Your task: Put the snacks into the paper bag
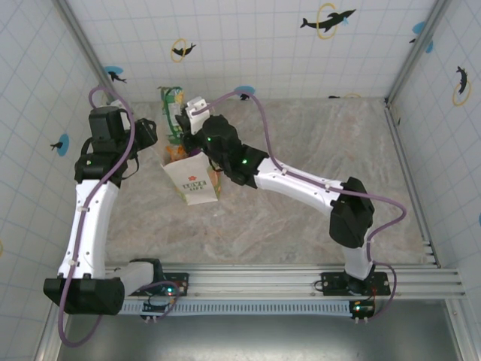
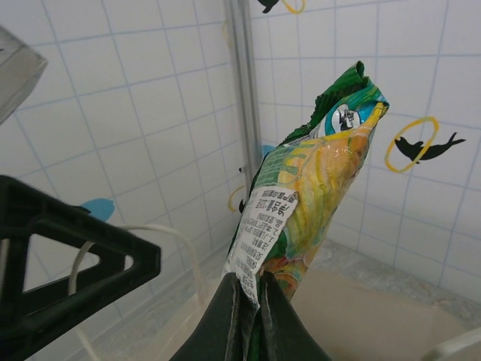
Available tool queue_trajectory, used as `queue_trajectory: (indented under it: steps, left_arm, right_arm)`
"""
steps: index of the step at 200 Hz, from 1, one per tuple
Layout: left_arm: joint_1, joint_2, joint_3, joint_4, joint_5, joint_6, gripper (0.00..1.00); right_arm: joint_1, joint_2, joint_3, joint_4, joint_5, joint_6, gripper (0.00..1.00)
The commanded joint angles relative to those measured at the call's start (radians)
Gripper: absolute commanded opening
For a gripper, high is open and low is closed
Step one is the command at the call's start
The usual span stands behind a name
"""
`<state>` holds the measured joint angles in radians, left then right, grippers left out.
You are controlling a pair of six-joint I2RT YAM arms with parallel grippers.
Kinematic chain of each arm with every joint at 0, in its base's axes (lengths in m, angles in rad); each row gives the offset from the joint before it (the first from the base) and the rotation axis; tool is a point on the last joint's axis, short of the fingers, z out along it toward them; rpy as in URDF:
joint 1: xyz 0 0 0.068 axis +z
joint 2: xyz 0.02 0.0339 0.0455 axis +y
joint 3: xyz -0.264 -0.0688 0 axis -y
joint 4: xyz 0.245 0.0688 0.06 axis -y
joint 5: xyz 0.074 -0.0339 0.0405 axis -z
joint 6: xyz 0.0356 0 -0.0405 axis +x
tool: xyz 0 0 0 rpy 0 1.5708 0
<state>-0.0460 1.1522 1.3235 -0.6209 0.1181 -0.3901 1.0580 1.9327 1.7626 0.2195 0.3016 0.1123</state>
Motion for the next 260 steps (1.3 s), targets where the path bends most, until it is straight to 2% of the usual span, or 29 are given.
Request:
queue_trajectory:
  steps: [1,67,150,213,230,244,260]
  left_arm:
    - [-0.007,0.002,0.023,-0.015,-0.009,0.016,0.46]
    - [-0.007,0.003,0.016,-0.012,-0.025,0.019,0.46]
    - [-0.007,0.009,0.02,-0.007,-0.021,0.011,0.46]
    - [-0.006,0.01,0.013,0.003,-0.004,0.006,0.46]
    - [-0.006,0.011,0.013,0.004,0.001,0.004,0.46]
    - [-0.007,0.012,0.013,0.006,0.002,0.003,0.46]
    - [-0.006,0.015,0.013,0.008,0.005,0.002,0.46]
  right_arm:
    - [0.014,-0.027,0.063,0.017,0.012,0.007,0.02]
    - [0.027,-0.05,0.063,-0.1,0.062,0.065,0.02]
    - [0.026,-0.048,0.063,-0.195,0.053,0.148,0.03]
    - [0.027,-0.049,0.066,-0.195,0.046,0.155,0.13]
    - [0.027,-0.051,0.07,-0.197,0.028,0.156,0.11]
    - [0.026,-0.052,0.072,-0.201,0.015,0.16,0.05]
    - [0.027,-0.054,0.072,-0.208,0.011,0.165,0.05]
